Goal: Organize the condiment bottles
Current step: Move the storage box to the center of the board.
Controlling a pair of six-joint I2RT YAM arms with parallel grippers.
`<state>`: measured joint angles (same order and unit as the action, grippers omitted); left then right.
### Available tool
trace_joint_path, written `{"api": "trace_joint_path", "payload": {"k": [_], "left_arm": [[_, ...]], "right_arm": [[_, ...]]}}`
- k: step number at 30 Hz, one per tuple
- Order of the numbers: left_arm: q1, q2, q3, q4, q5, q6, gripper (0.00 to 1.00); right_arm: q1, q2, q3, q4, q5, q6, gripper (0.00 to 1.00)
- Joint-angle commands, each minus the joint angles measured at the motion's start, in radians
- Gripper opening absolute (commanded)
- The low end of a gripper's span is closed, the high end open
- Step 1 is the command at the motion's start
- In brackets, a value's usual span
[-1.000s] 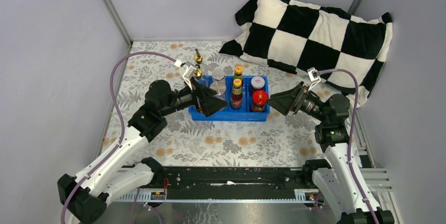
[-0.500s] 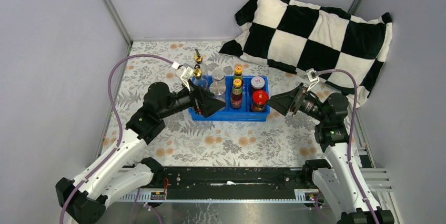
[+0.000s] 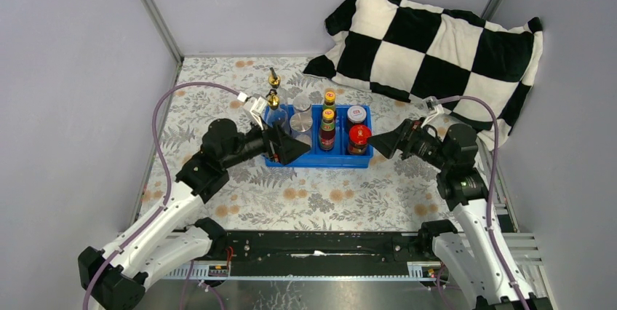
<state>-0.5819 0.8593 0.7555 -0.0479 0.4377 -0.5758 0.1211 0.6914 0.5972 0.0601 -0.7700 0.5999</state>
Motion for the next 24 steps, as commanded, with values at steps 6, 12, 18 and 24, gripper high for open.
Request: {"api": "trace_joint_path", "payload": {"k": [6,12,18,24], "left_arm": [[-0.109,-0.077,-0.157,-0.159,-0.351,-0.116,0.93],[-0.241,-0.049,-0.249,-0.158,-0.621,-0.242,0.83],[-0.312,0.073,-0.295,-0.092,-0.744,-0.322,0.87],[-0.312,0.158,-0.347,0.042,-0.760,-0.338,0.85]], "right_arm": [[0.035,-0.106,0.075,-0.525,0.505,-0.193,0.92],[0.069,-0.011,0.048,-0.515,0.555,-0.158,0.92],[0.168,0.109,-0.025,-0.447,0.607,-0.125,0.89],[0.312,0.165,-0.095,-0.370,0.691,-0.090,0.79]]}}
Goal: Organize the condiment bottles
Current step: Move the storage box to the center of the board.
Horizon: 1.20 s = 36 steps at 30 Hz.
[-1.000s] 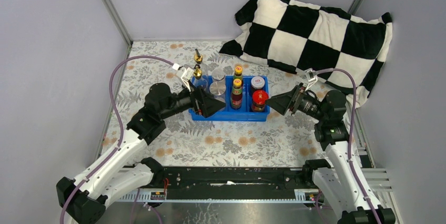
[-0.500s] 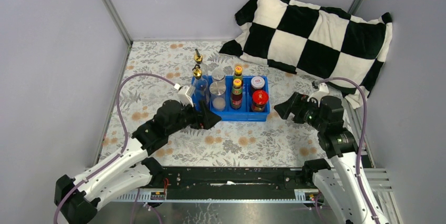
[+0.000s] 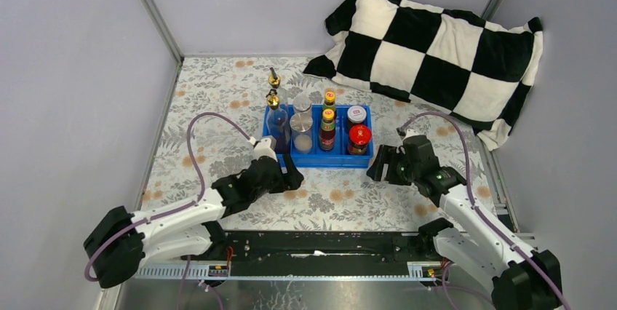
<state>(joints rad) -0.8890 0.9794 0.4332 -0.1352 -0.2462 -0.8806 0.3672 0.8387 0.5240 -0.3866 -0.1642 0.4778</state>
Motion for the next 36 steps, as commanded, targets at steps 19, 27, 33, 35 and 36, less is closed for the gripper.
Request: {"api": "trace_joint_path", "payload": {"k": [19,27,33,35,36], "left_arm": [[0.226,0.244,-0.021,0.332,0.037,0.065,0.81],[0.313,0.295,0.007,0.361,0.095,0.110,0.81],[0.381,0.324,0.030,0.367,0.124,0.145,0.81],[0.403,0.339,0.037,0.371,0.131,0.155,0.81],[0.413,0.347,0.045,0.373,0.134,0.161,0.81]], "right_arm": [[0.150,0.432,0.067,0.446,0.317,0.004,0.76],[0.150,0.545,0.164,0.483,0.318,-0.017,0.76],[0.149,0.569,0.176,0.494,0.315,-0.021,0.75],[0.150,0.568,0.171,0.498,0.316,-0.022,0.76],[0.150,0.567,0.168,0.499,0.318,-0.023,0.75]]}}
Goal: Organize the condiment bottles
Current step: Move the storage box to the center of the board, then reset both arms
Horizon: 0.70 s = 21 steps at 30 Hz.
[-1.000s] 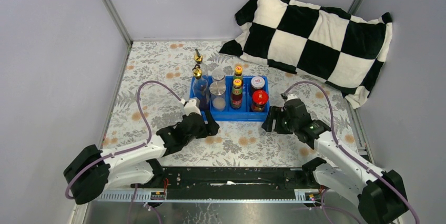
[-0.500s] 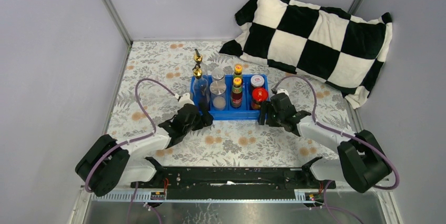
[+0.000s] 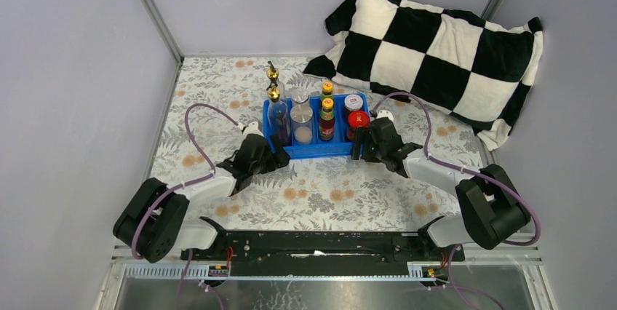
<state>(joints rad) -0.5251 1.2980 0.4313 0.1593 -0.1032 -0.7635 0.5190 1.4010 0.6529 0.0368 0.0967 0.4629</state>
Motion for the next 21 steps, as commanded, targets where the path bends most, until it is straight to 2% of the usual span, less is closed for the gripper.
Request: {"api": "trace_joint_path", "payload": {"k": [1,6,10,13,16,19,21], "left_arm": [[0.062,0.034,0.051,0.080,-0.005,0.048,0.81],[0.090,0.052,0.075,0.075,0.009,0.061,0.81],[0.093,0.006,0.088,0.016,-0.001,0.060,0.83],[0.087,-0.111,0.112,-0.123,-0.028,0.051,0.91],[0.078,-0.254,0.141,-0.260,-0.052,0.054,0.98],[0.067,-0.371,0.191,-0.385,-0.064,0.065,0.99],[0.061,-0.416,0.234,-0.438,-0.069,0.073,0.99]], "right_arm": [[-0.003,0.004,0.039,0.075,0.059,-0.010,0.76],[-0.003,-0.002,0.030,0.078,0.058,-0.018,0.76],[-0.003,-0.025,0.036,0.046,0.047,-0.024,0.76],[-0.003,-0.110,0.026,-0.011,0.016,-0.018,0.80],[-0.002,-0.224,0.012,-0.080,-0.005,-0.017,0.90],[-0.002,-0.319,0.039,-0.158,-0.010,-0.031,0.99],[-0.003,-0.363,0.068,-0.206,-0.021,-0.040,1.00]]}}
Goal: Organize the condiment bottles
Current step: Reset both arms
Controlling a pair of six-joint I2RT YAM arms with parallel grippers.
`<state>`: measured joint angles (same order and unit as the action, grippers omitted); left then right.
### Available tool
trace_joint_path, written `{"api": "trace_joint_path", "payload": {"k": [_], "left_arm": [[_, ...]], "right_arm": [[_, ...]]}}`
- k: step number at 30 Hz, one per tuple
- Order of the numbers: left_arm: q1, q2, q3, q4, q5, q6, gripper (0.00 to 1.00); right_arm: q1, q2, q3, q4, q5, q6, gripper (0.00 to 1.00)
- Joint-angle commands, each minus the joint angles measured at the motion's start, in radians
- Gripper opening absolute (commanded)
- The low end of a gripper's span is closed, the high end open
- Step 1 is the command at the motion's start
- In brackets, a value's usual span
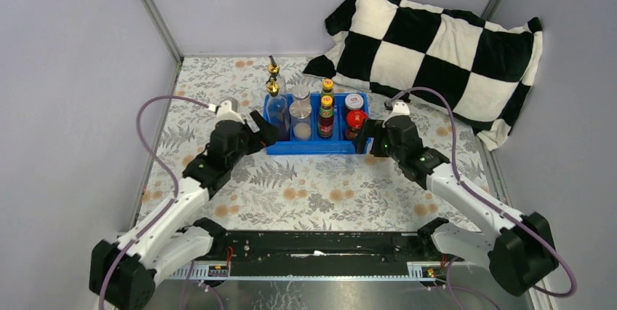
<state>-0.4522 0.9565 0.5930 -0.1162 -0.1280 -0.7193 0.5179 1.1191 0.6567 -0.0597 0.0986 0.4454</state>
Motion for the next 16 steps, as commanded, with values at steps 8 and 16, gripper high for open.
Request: {"api": "trace_joint_path", "payload": {"k": [8,16], "left_arm": [[-0.022,-0.153,0.213,-0.294,-0.088,0.117,0.99],[-0.023,-0.161,0.262,-0.321,-0.110,0.147,0.99]], "right_arm": [[-0.001,-0.254,0.110,-0.161,-0.033,-0.038,1.00],[-0.001,-0.272,0.145,-0.190,-0.007,-0.052,1.00]]}}
